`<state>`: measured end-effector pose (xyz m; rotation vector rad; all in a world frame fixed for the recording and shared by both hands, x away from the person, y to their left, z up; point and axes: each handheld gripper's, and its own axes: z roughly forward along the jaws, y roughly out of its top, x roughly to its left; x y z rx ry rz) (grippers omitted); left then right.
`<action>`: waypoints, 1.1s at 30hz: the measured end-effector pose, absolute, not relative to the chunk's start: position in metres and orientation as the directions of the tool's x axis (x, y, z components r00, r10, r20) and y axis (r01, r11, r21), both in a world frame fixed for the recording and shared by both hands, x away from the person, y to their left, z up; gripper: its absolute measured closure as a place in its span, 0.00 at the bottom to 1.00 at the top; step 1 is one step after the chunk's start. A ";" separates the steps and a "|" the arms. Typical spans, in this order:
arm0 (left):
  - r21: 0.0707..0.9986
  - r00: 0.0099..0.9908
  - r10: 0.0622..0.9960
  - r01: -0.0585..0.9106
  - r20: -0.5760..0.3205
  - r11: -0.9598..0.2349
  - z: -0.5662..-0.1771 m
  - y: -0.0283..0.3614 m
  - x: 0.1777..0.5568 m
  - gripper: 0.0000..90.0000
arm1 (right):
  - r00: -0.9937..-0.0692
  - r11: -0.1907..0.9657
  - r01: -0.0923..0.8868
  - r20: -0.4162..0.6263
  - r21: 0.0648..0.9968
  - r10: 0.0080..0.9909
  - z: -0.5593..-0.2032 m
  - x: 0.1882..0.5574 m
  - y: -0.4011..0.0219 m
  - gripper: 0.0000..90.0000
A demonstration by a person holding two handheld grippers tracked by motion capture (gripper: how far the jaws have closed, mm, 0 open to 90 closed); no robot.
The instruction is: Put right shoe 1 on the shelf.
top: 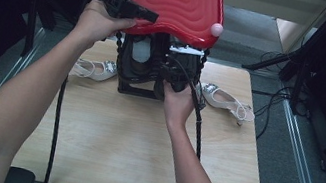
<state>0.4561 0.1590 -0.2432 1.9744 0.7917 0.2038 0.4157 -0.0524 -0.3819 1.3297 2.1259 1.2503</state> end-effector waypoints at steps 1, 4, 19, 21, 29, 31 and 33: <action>0.834 0.778 0.603 0.442 -0.174 -0.330 -0.243 0.159 0.457 1.00 | -0.505 0.156 0.571 0.195 0.806 0.841 -0.383 0.417 -0.053 0.86; 0.830 0.775 0.608 0.447 -0.173 -0.333 -0.243 0.159 0.457 1.00 | -0.509 0.136 0.573 0.220 0.809 0.832 -0.383 0.418 -0.056 0.82; 0.820 0.752 0.636 0.467 -0.171 -0.332 -0.242 0.156 0.457 1.00 | -0.563 0.132 0.564 0.262 0.815 0.784 -0.372 0.407 -0.063 0.76; 0.819 0.752 0.637 0.467 -0.170 -0.333 -0.242 0.156 0.457 1.00 | -0.581 0.146 0.563 0.264 0.814 0.770 -0.369 0.402 -0.066 0.79; 0.815 0.747 0.643 0.473 -0.170 -0.333 -0.242 0.157 0.459 1.00 | -0.624 0.169 0.581 0.303 0.796 0.720 -0.363 0.379 -0.075 1.00; 0.811 0.746 0.644 0.476 -0.167 -0.340 -0.242 0.158 0.460 1.00 | -0.645 0.183 0.580 0.309 0.794 0.699 -0.362 0.371 -0.076 1.00; 0.808 0.744 0.647 0.480 -0.168 -0.342 -0.241 0.159 0.460 1.00 | -0.662 0.199 0.571 0.303 0.797 0.686 -0.362 0.364 -0.077 1.00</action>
